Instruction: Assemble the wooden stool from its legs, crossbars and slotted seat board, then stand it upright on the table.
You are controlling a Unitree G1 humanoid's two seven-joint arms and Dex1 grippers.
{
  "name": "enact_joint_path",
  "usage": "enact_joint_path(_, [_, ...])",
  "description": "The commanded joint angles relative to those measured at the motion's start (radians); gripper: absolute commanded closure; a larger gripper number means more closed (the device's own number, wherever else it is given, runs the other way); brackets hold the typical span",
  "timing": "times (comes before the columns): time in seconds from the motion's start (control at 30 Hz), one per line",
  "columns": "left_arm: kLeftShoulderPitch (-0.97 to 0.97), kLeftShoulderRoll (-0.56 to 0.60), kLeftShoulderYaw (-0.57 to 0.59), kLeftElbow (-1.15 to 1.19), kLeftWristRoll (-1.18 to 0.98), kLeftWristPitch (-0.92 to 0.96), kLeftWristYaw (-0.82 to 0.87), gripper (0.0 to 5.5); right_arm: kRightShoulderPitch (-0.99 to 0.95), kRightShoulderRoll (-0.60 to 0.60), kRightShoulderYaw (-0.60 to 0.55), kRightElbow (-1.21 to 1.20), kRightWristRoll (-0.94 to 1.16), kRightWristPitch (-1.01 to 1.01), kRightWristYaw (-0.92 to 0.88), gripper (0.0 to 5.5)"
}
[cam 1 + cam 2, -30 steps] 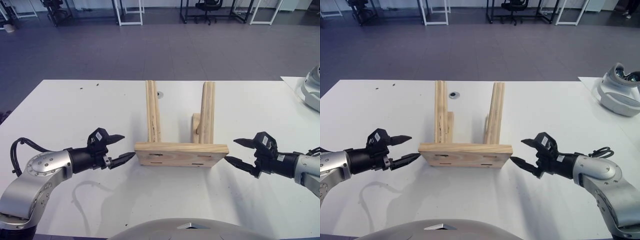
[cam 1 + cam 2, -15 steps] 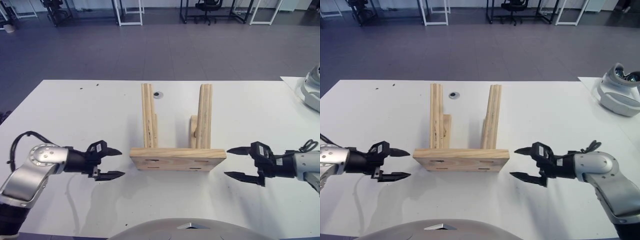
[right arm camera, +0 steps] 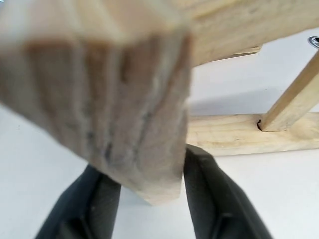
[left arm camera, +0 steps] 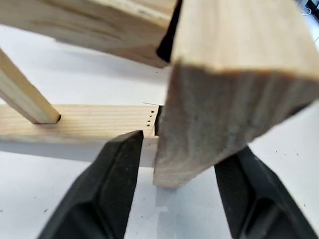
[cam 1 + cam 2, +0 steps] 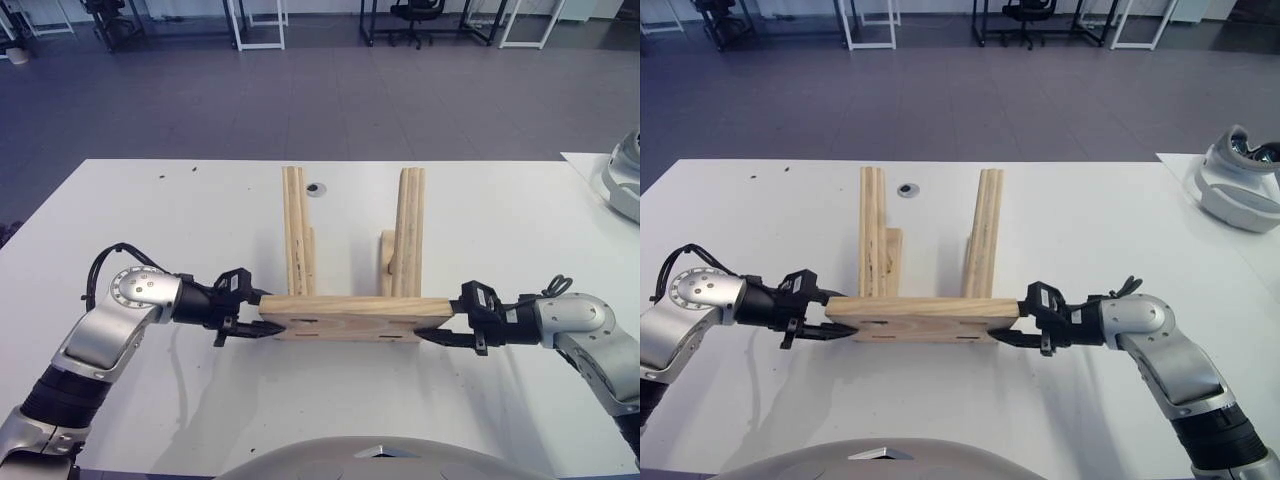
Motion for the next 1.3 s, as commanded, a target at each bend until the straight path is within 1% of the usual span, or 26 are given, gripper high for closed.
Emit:
enact_joint_path(0.03, [-0.023, -0.009, -0.007, 0.002, 0.015, -0.031, -0.004, 3.91, -0.018, 0.026, -0.006, 0.006, 0.009, -0.04, 0.0, 3.95])
enact_joint_path(0.1, [-0.039, -0.014, 0.021, -0.03, -0.028, -0.017, -0.01, 3.94, -0.028, 0.024, -0.033, -0.025, 0.065, -0.017, 0.019, 3.95])
enact_joint_path(0.17, [-0.093, -0.012, 0.071, -0.078, -0.13, 0.049, -0.03, 3.94, -0.086, 0.017, -0.091, -0.066, 0.184, 0.057, 0.039, 3.96])
enact_joint_path(0.27, [-0.24, 0.007, 0.136, -0.111, -0.297, 0.194, -0.072, 3.94, -0.221, -0.028, -0.166, -0.076, 0.333, 0.177, 0.084, 3.96])
enact_joint_path(0.33, [-0.355, 0.045, 0.175, -0.119, -0.401, 0.302, -0.107, 3.95, -0.338, -0.074, -0.215, -0.079, 0.453, 0.289, 0.105, 3.96])
enact_joint_path(0.4, [-0.433, 0.086, 0.212, -0.111, -0.54, 0.443, -0.148, 4.02, -0.429, -0.132, -0.244, -0.068, 0.614, 0.455, 0.141, 3.96])
enact_joint_path(0.47, [-0.485, 0.121, 0.205, -0.082, -0.649, 0.588, -0.209, 4.15, -0.505, -0.195, -0.233, -0.052, 0.749, 0.624, 0.191, 3.96])
enact_joint_path(0.53, [-0.616, 0.095, 0.204, 0.048, -0.819, 0.824, -0.201, 4.18, -0.631, -0.239, -0.215, 0.022, 0.962, 0.838, 0.175, 4.06])
enact_joint_path(0.6, [-0.72, 0.09, 0.181, 0.158, -0.886, 1.012, -0.234, 4.18, -0.74, -0.277, -0.183, 0.108, 1.11, 1.009, 0.169, 4.16])
enact_joint_path(0.67, [-0.79, 0.105, 0.162, 0.259, -0.92, 1.195, -0.281, 4.18, -0.88, -0.286, -0.122, 0.251, 1.193, 1.189, 0.197, 4.16])
enact_joint_path(0.7, [-0.811, 0.136, 0.128, 0.304, -0.99, 1.251, -0.306, 4.18, -0.931, -0.297, -0.078, 0.317, 1.211, 1.245, 0.224, 4.16])
enact_joint_path(0.77, [-0.815, 0.217, 0.028, 0.348, -1.136, 1.287, -0.329, 4.18, -0.995, -0.314, 0.026, 0.42, 1.256, 1.282, 0.238, 4.15])
enact_joint_path(0.83, [-0.808, 0.22, -0.097, 0.441, -1.197, 1.287, -0.324, 4.18, -0.906, -0.342, 0.106, 0.41, 1.367, 1.284, 0.221, 4.15])
enact_joint_path(0.87, [-0.756, 0.223, -0.129, 0.427, -1.213, 1.287, -0.321, 4.18, -0.821, -0.327, 0.111, 0.382, 1.418, 1.283, 0.182, 4.14])
enact_joint_path(0.93, [-0.642, 0.246, -0.175, 0.367, -1.268, 1.287, -0.312, 4.18, -0.631, -0.329, 0.112, 0.313, 1.542, 1.206, 0.1, 4.13])
enact_joint_path(1.0, [-0.596, 0.256, -0.198, 0.377, -1.29, 1.287, -0.286, 4.15, -0.525, -0.327, 0.099, 0.31, 1.582, 1.153, 0.055, 4.12])
enact_joint_path(1.13, [-0.571, 0.18, -0.171, 0.499, -1.207, 1.287, -0.199, 4.08, -0.417, -0.289, 0.08, 0.406, 1.583, 1.116, -0.08, 4.02])
enact_joint_path(1.23, [-0.547, 0.095, -0.096, 0.57, -1.067, 1.27, -0.072, 4.04, -0.402, -0.235, 0.079, 0.502, 1.583, 1.07, -0.253, 3.99])
enact_joint_path(1.27, [-0.545, 0.075, -0.079, 0.595, -1.015, 1.255, -0.036, 3.6, -0.395, -0.221, 0.067, 0.534, 1.582, 1.056, -0.309, 3.58])
enact_joint_path(1.3, [-0.548, 0.063, -0.067, 0.633, -0.966, 1.233, -0.014, 3.4, -0.392, -0.212, 0.049, 0.566, 1.582, 1.044, -0.356, 3.38])
